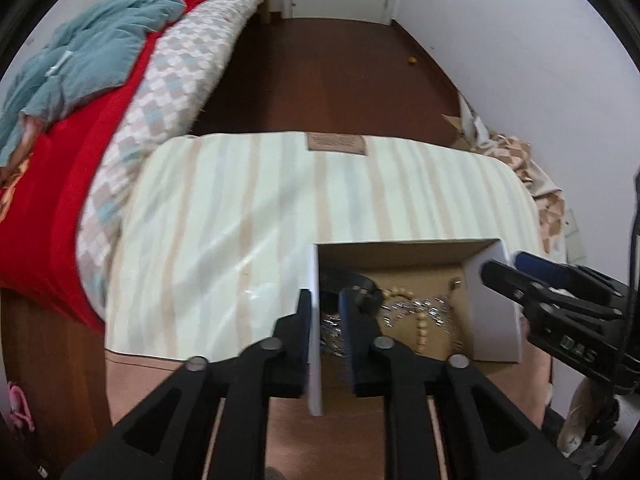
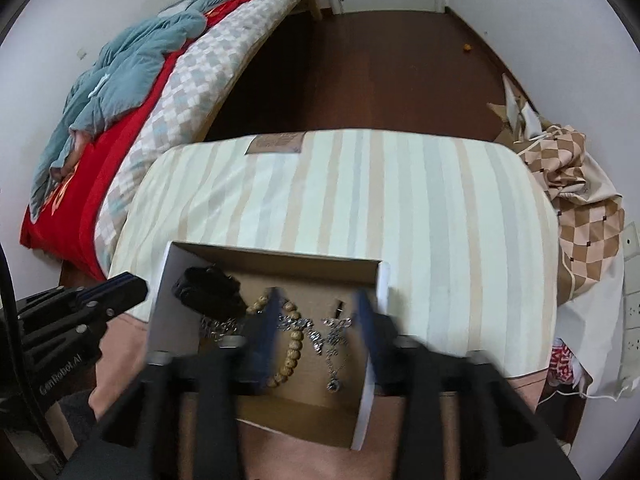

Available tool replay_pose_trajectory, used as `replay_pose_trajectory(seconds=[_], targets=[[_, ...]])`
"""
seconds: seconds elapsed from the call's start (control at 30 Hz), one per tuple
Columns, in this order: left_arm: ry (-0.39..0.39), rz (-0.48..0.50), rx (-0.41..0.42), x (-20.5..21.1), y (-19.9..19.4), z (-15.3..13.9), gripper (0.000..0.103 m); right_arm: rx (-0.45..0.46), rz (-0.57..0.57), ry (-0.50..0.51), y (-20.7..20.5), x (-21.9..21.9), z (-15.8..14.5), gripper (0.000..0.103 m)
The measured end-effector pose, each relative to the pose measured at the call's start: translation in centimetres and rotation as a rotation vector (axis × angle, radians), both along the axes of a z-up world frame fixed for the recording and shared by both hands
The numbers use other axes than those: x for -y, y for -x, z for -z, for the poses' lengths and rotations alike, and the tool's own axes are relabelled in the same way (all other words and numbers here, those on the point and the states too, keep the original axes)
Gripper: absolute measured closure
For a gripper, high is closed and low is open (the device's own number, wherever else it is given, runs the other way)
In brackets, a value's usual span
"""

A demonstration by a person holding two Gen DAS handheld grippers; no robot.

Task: Organize jewelry
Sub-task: 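Open both tools to drop the ring and chain into the box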

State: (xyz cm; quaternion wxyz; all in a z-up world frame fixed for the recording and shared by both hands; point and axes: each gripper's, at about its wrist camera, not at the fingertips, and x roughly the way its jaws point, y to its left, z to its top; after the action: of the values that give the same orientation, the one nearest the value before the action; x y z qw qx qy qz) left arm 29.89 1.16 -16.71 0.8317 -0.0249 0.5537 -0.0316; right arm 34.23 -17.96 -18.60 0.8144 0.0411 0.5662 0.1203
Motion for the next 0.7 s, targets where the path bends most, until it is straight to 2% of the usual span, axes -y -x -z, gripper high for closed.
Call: replay_pose_trajectory(seconds=[0.03, 0.1, 0.23, 0.3, 0.33, 0.4, 0.5, 0.53, 0.57, 0.7], targets=[[-0.004, -0.010, 0.010, -0.3, 0.2, -0.1, 0.074, 0.008, 0.006, 0.004, 0.2, 0.2, -0.1, 0.045], [-0.022, -0.028, 0.028, -0.7, 0.4, -0.5, 0.028, 0.023, 0.022, 0.000, 0.6, 0.7, -0.4, 0.045], [-0.071, -0.043, 0.087, -1.0, 1.8, -1.1, 0.022, 0.056, 0.057, 0.022, 2.4, 1.8, -1.2, 0.045], [-0.089, -0.046, 0.088, -0.9, 2.3, -0.9, 0.001, 0.080, 0.070, 0.057, 3.5, 2.2, -1.4, 0.043], [-0.092, -0.044, 0.092, -0.8, 2.7, -0.6, 0.000, 0.089, 0.073, 0.075, 4.1, 2.3, -1.5, 0.040], [-0.110, -0.047, 0.089, -0.6, 3.4, -0.2, 0.000, 0.102, 0.083, 0.136, 5.2, 2.3, -1.4, 0.023], [-0.125, -0.048, 0.083, -0.3, 4.6, 0.7, 0.000, 0.106, 0.079, 0.189, 6.8, 2.1, -1.0, 0.018], [-0.125, -0.050, 0.081, -0.3, 4.8, 0.8, 0.000, 0.099, 0.076, 0.195, 7.1, 2.0, -0.8, 0.013], [-0.128, -0.051, 0.080, -0.2, 5.2, 1.0, 0.000, 0.092, 0.075, 0.201, 7.5, 1.8, -0.6, 0.003], [-0.157, -0.058, 0.093, 0.0, 6.5, 0.9, 0.000, 0.094, 0.083, 0.215, 9.1, 1.4, -0.4, 0.000]])
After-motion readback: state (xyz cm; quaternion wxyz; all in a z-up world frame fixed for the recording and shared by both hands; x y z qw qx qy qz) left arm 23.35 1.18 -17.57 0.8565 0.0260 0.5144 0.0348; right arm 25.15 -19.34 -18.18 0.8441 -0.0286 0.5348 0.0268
